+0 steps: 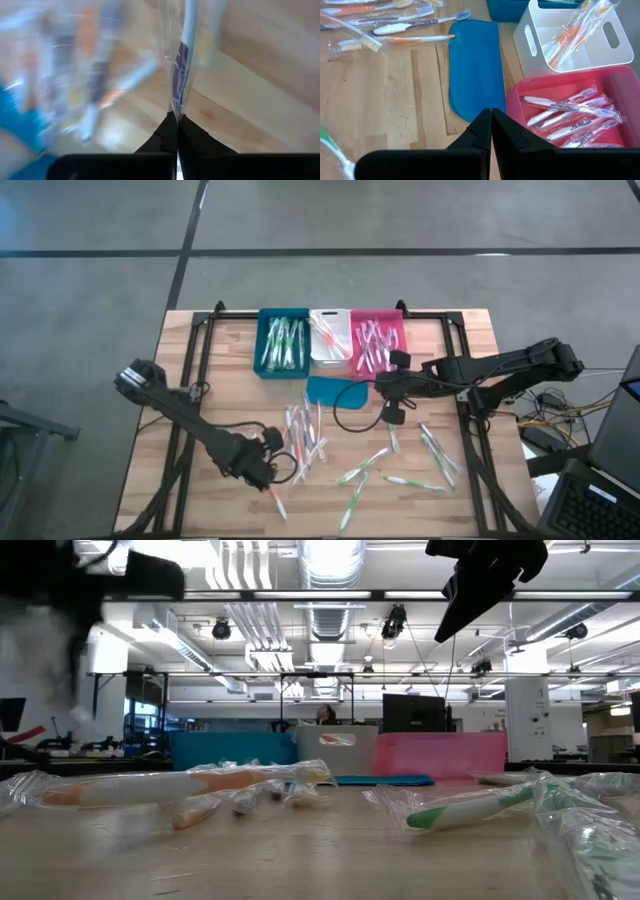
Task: Pick & Place Toothbrushes
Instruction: Put the purple toothbrush into the pink bin
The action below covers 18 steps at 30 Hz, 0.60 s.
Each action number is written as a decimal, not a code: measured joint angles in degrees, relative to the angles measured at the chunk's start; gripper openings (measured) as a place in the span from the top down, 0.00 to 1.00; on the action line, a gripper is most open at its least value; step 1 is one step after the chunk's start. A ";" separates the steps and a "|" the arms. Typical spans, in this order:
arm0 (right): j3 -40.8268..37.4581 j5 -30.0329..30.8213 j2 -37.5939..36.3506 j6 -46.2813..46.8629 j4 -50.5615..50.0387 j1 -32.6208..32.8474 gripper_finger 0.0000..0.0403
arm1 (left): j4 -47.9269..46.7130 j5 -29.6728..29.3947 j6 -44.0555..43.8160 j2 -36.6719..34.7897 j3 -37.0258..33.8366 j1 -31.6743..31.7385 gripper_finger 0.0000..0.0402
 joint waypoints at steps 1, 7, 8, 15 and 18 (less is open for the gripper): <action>0.00 0.00 0.00 -0.01 0.00 0.00 0.98 | 0.92 -1.53 -2.86 -0.73 0.59 0.01 1.00; -0.40 0.00 0.00 0.27 0.01 0.02 0.98 | 8.25 -13.01 -20.61 -3.05 1.62 0.42 1.00; -0.63 0.00 0.00 0.27 -0.07 0.02 0.98 | 9.38 -14.84 -22.79 -3.31 1.59 0.59 1.00; -4.14 0.00 -0.04 3.89 0.65 2.09 0.98 | 24.76 -22.84 -27.17 -3.44 0.07 4.75 1.00; -7.38 0.39 -0.21 4.38 4.80 4.09 0.98 | 37.63 -23.26 -21.99 -3.44 -2.68 7.28 1.00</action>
